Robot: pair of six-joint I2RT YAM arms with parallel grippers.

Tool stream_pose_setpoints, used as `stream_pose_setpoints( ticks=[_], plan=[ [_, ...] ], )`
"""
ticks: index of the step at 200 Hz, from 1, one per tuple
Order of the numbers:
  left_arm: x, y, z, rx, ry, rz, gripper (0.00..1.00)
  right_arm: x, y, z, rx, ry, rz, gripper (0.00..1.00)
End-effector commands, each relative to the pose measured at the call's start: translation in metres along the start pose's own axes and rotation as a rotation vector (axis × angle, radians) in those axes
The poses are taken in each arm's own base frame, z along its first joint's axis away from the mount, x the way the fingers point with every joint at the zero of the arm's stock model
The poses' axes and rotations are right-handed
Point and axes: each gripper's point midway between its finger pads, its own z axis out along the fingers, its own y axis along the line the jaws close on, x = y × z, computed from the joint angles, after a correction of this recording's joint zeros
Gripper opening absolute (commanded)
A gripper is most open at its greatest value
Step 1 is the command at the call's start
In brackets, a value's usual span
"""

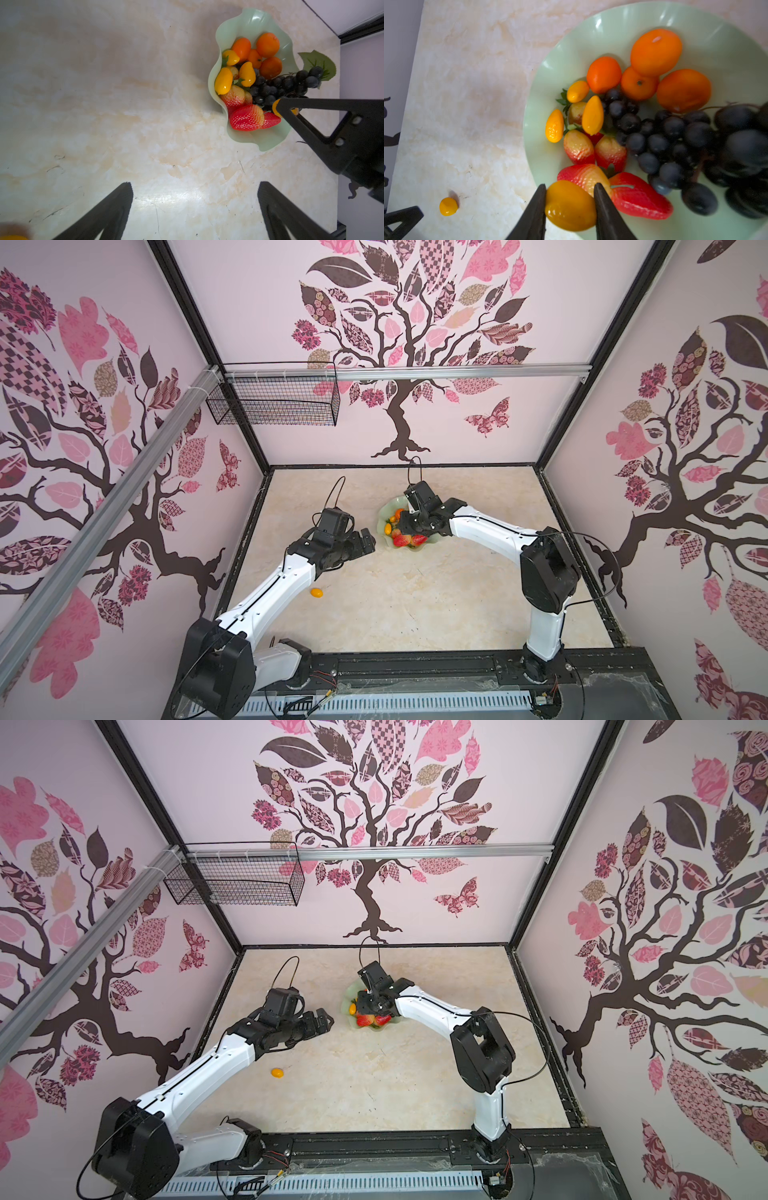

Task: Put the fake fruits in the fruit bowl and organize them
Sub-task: 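Lift the kumquat with the right gripper and carry it over the bowl, then lower the kumquat into the bowl beside the strawberries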

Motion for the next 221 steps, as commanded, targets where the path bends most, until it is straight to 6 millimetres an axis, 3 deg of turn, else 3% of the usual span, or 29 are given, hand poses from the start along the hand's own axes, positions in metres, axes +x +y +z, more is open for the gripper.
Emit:
stream_pose_setpoints(
  ticks=[1, 25, 66, 135, 221],
  plan=[
    [-0.036, -0.038, -0.005, 0.121, -0.096, 0.044, 0.98, -0.009, 0.001, 0.008, -0.003, -0.007, -0.004, 0.37],
    [-0.041, -0.049, 0.004, 0.162, -0.086, 0.05, 0.98, -0.012, 0.0, 0.021, 0.015, 0.007, -0.006, 0.37],
    [-0.045, -0.051, 0.013, 0.164, -0.08, 0.046, 0.98, -0.012, 0.001, 0.039, 0.025, 0.035, -0.015, 0.37],
    [-0.051, -0.041, 0.011, 0.147, -0.086, 0.029, 0.98, -0.017, 0.001, 0.058, 0.06, 0.067, -0.049, 0.39],
    [-0.056, -0.022, 0.005, 0.134, -0.094, -0.011, 0.98, -0.013, 0.001, 0.065, 0.056, 0.091, -0.052, 0.42]
  ],
)
